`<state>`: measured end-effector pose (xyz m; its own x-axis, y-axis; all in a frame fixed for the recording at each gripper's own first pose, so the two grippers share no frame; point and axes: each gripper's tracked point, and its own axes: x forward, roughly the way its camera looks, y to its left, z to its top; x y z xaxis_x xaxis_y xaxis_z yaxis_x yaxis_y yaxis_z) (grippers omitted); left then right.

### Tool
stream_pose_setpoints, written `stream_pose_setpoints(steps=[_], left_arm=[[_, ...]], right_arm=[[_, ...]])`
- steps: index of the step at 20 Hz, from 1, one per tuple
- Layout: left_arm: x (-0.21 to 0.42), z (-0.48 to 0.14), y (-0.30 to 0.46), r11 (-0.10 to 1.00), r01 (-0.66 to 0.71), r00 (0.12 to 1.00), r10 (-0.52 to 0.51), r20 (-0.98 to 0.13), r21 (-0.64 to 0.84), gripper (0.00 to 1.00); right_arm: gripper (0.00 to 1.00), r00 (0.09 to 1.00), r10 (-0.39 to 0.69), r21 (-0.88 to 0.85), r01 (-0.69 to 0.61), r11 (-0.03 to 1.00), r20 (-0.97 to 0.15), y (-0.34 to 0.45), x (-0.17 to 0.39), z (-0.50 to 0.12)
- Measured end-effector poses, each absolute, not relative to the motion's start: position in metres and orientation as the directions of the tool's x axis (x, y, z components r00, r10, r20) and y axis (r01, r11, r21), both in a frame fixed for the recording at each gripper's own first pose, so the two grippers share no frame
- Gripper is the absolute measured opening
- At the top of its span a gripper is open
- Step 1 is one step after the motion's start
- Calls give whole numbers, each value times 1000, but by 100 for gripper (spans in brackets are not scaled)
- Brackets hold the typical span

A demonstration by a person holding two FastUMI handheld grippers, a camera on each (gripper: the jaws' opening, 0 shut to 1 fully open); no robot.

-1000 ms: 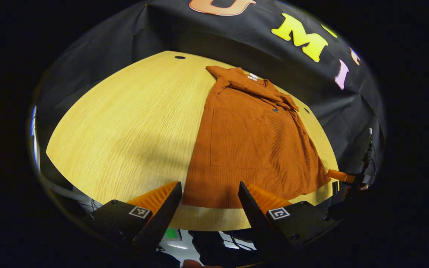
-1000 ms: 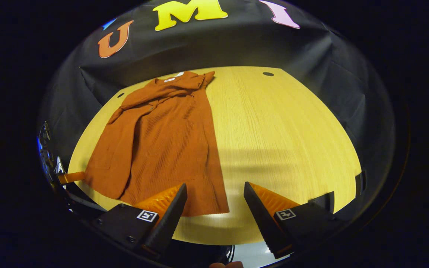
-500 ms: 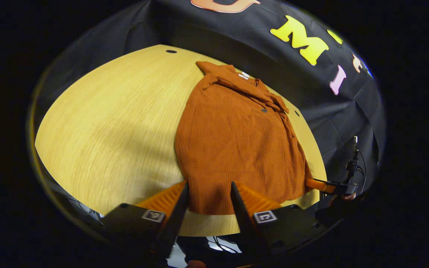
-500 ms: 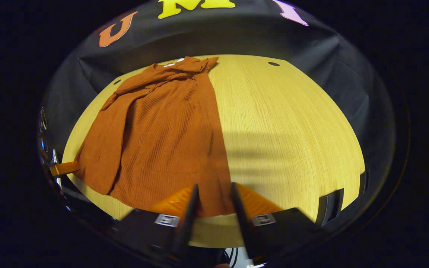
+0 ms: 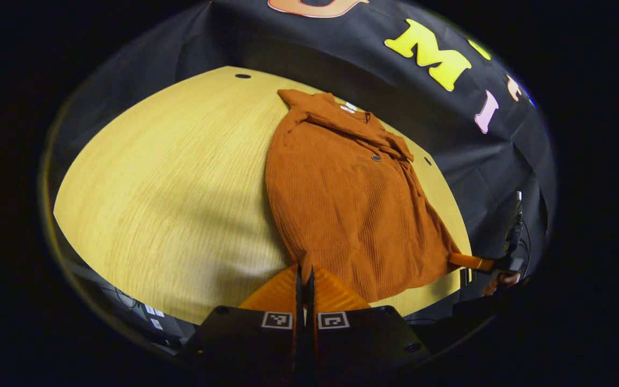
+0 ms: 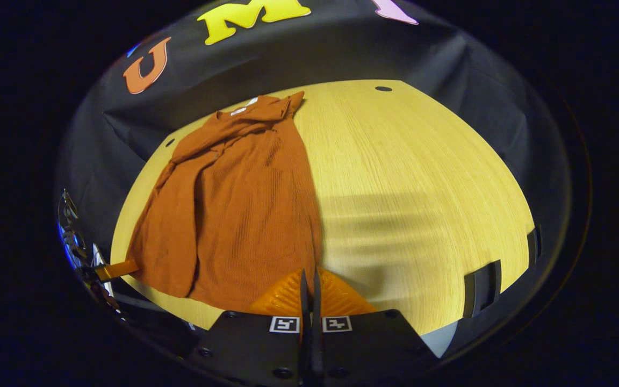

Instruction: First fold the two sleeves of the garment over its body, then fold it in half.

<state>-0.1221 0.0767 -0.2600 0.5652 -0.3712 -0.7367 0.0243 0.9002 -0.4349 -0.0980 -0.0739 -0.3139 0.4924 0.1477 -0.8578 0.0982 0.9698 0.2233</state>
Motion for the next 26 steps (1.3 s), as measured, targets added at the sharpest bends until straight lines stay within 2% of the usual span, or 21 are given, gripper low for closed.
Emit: stream_pose_setpoints(steps=[5,10,15,17,21,26], left_arm=[[-86,-199,75,893,89,651,-387,-653,-440,3],[-19,-127,61,876,176,731,-421,-537,-448,3],[61,-54,59,840,173,803,-423,-421,-514,3],[96,-40,62,836,164,807,-419,-415,-524,3],[172,-33,56,774,121,782,-460,-421,-622,3],[267,-81,53,770,70,748,-461,-478,-634,3]], right_arm=[[1,572,187,330,156,931,-798,-78,-59,-269],[1,694,228,388,80,918,-683,-71,20,-193],[1,767,263,384,-23,923,-585,-65,105,-132],[1,783,280,372,-68,926,-555,-60,147,-117],[1,766,330,375,-125,918,-552,-39,228,-119],[1,737,301,279,-158,947,-605,-27,328,-176]])
